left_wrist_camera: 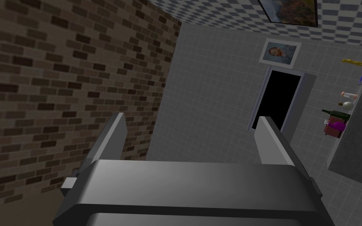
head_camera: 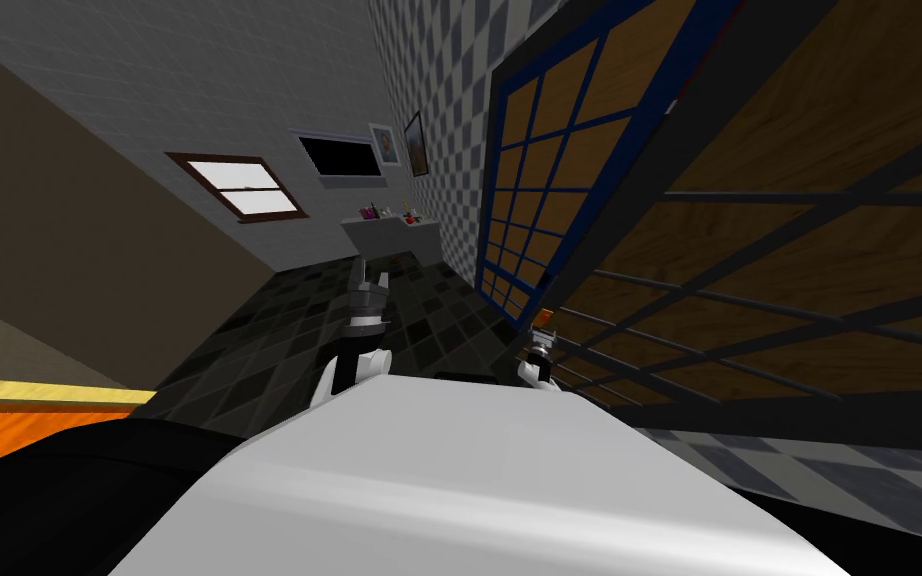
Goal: Pull the door open
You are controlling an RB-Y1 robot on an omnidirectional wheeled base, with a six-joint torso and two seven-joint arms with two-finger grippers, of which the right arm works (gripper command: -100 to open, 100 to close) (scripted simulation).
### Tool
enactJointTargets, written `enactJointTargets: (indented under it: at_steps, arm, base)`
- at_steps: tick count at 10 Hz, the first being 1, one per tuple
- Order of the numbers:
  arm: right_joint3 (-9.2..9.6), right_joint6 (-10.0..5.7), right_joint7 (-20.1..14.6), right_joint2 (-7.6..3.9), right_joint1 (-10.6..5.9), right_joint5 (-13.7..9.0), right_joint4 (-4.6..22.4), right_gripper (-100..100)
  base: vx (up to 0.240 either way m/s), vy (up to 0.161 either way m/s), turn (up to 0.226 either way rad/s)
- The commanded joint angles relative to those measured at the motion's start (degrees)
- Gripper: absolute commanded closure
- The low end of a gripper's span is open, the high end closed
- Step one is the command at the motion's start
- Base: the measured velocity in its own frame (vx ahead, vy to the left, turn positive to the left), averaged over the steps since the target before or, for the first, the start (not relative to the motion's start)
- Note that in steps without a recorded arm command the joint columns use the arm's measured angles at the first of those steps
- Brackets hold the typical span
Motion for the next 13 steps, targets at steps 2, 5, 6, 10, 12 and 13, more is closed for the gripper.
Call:
enactJointTargets:
  at_steps: [2, 5, 6, 10, 12, 13]
  arm:
    - [0.55, -0.03, -4.41, 0.23, -0.61, -1.26, 0.29, -100]
    - [1.02, -0.09, -7.87, 0.46, -1.19, -2.33, 0.66, -100]
    - [0.91, -0.1, -7.0, 0.36, -1.13, -2.09, 0.7, -100]
    - [0.96, -0.2, -12.54, -4.53, 1.28, -2.27, 1.38, -100]
    - [0.97, -0.22, -14.19, -6.03, 2.05, -2.31, 1.58, -100]
    - [0.98, -0.23, -15.05, -6.82, 2.45, -2.33, 1.68, -100]
  base:
    - [-0.084, -0.011, 0.054]
    - [-0.088, 0.002, 0.032]
    - [-0.043, -0.001, 0.008]
    - [0.179, -0.014, 0.072]
    - [0.195, -0.005, 0.053]
    - [0.116, 0.003, 0.042]
